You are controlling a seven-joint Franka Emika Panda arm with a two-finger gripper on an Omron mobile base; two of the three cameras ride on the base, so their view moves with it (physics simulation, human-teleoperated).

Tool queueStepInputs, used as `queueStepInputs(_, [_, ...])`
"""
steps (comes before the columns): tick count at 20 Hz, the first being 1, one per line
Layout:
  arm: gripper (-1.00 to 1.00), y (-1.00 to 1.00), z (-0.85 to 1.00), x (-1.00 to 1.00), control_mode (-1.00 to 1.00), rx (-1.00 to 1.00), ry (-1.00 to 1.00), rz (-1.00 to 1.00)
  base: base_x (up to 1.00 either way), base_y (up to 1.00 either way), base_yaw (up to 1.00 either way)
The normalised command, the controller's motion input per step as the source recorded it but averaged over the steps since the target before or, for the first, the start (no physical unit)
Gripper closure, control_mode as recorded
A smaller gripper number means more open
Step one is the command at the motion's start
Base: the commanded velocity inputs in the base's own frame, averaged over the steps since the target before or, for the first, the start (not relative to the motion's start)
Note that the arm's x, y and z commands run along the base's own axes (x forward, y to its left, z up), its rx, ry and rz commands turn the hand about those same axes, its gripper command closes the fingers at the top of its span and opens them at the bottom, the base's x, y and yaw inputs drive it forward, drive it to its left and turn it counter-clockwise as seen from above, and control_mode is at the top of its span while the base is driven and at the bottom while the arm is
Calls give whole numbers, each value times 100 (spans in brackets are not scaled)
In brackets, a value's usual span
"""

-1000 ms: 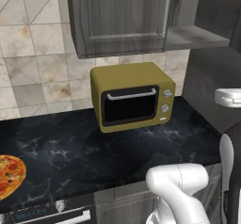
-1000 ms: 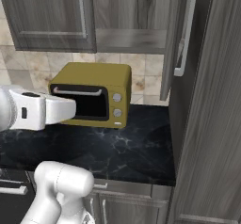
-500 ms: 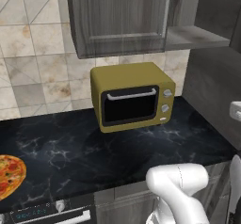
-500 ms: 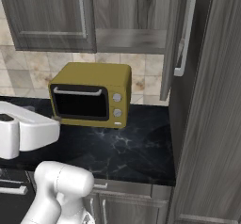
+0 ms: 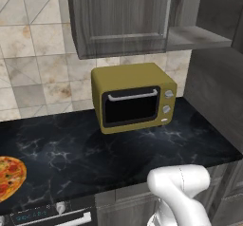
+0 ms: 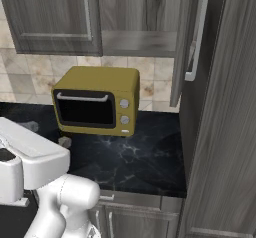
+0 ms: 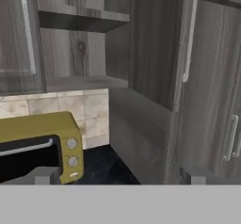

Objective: Open the cabinet. Pick the sponge and place it next to the sink. Then close the cabinet.

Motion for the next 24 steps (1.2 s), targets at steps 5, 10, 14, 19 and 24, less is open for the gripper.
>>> queueStepInputs(5, [-100,-26,0,-41,-100,0,0,-3,0,0,0])
queueStepInputs(10, [-100,-26,0,-7,-100,0,0,-4,0,0,0])
queueStepInputs(14, [-100,-34,0,0,-100,0,-2,-3,0,0,0])
queueStepInputs(19, [-100,-47,0,0,-100,0,-4,-3,0,0,0])
queueStepInputs(24, [-100,-32,2,0,-100,2,-5,-1,0,0,0])
